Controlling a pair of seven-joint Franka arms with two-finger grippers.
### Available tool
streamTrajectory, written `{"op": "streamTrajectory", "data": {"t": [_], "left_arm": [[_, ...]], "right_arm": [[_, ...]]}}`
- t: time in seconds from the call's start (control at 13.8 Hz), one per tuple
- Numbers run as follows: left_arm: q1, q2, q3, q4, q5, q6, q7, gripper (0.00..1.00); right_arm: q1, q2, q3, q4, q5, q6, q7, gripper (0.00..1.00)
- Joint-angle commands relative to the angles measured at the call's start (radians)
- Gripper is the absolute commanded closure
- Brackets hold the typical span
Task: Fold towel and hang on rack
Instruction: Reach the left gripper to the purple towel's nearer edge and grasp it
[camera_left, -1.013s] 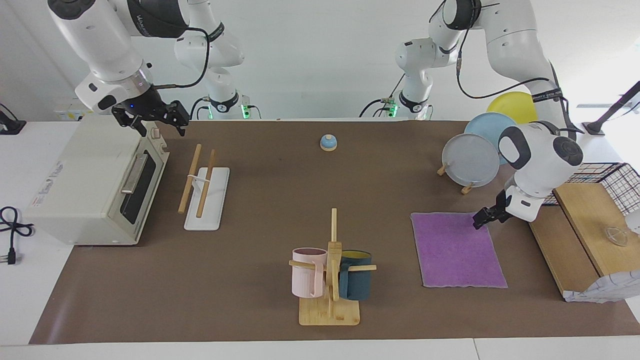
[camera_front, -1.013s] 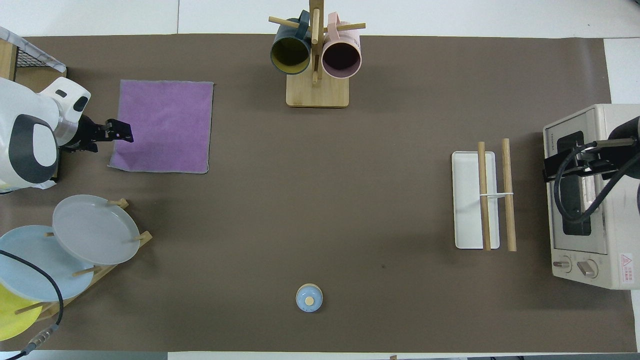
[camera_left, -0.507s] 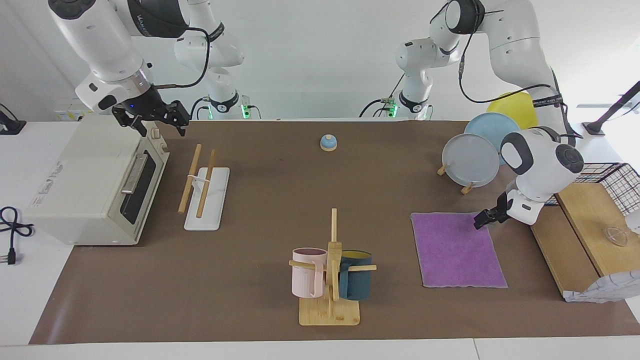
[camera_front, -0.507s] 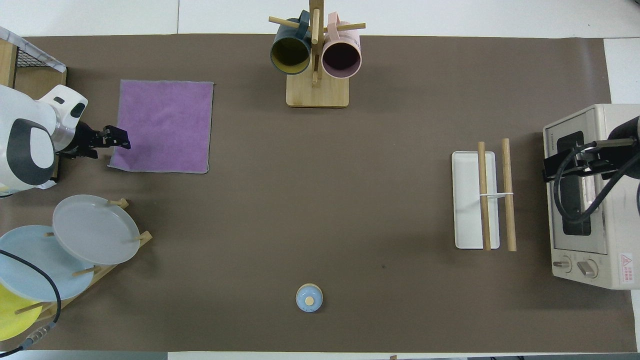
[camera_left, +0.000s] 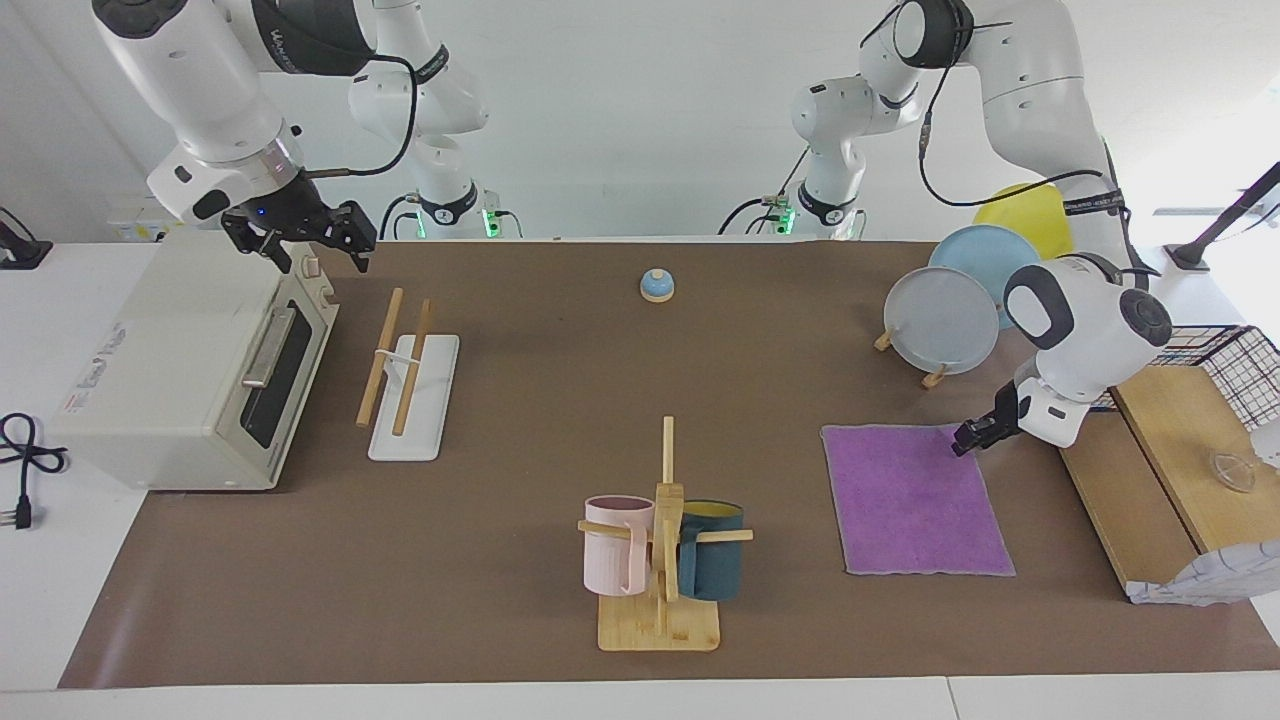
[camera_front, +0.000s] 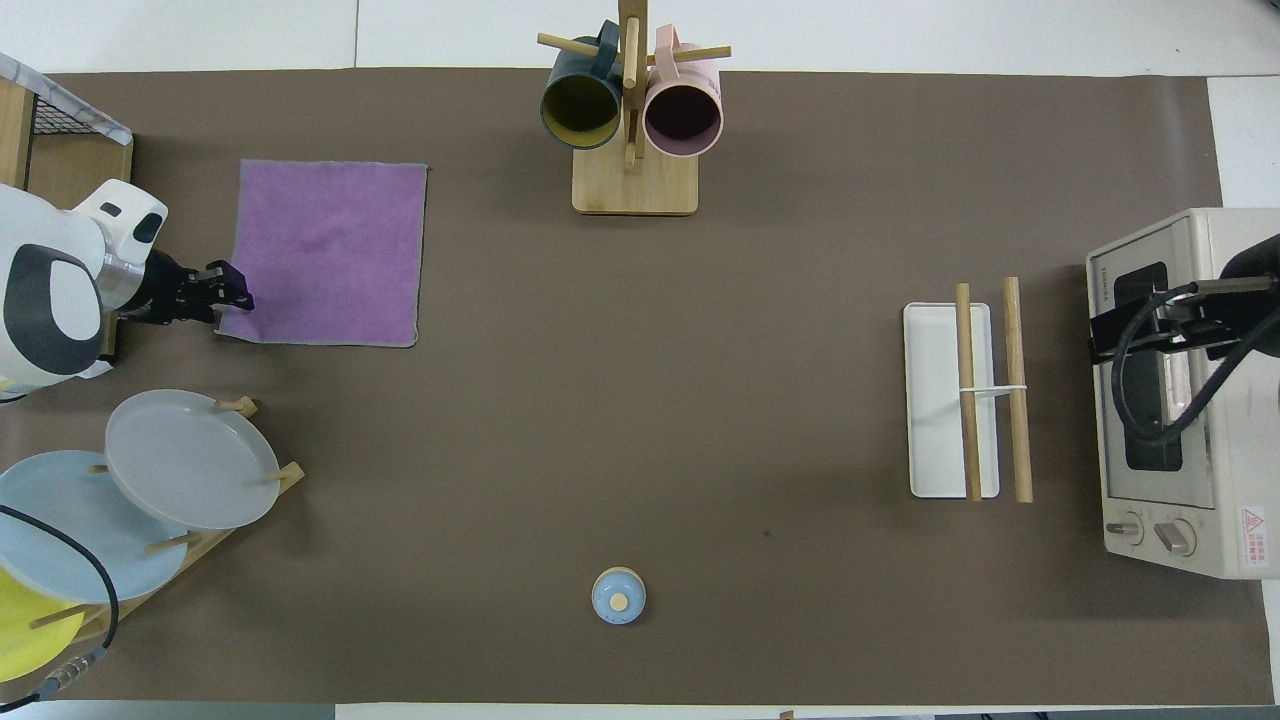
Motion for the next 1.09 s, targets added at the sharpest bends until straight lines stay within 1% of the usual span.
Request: {"op": "streamTrajectory", "data": {"t": [0.0, 0.07, 0.14, 0.22, 0.29, 0.43, 0.8, 1.01], "left_arm": [[0.012, -0.011, -0.008, -0.016, -0.019, -0.016, 0.021, 0.65], [0.012, -0.011, -0.008, -0.016, -0.019, -0.020, 0.021, 0.72], [0.012, -0.013, -0.007, -0.014, -0.019, -0.029, 0.023, 0.75], [0.012, -0.013, -0.007, -0.014, -0.019, -0.034, 0.023, 0.75], [0.012, -0.013, -0.007, -0.013, -0.019, -0.037, 0.023, 0.80], [0.011, -0.013, -0.007, -0.011, -0.019, -0.037, 0.023, 1.00], [0.001, -0.011, -0.004, -0.008, -0.015, -0.036, 0.026, 1.00], [-0.003, -0.010, -0.004, 0.001, -0.006, -0.022, 0.066, 1.00]], "right_arm": [[-0.013, -0.020, 0.003, -0.017, 0.023, -0.008, -0.020, 0.00], [-0.015, -0.022, 0.003, -0.017, 0.023, -0.008, -0.020, 0.00], [-0.015, -0.020, 0.003, -0.017, 0.023, -0.008, -0.020, 0.00], [-0.015, -0.022, 0.003, -0.017, 0.023, -0.007, -0.020, 0.00], [-0.015, -0.022, 0.003, -0.017, 0.023, -0.007, -0.020, 0.00], [-0.015, -0.020, 0.003, -0.017, 0.023, -0.007, -0.020, 0.00], [-0.015, -0.020, 0.003, -0.017, 0.023, -0.007, -0.020, 0.00], [-0.015, -0.022, 0.003, -0.017, 0.025, -0.007, -0.020, 0.00]]}}
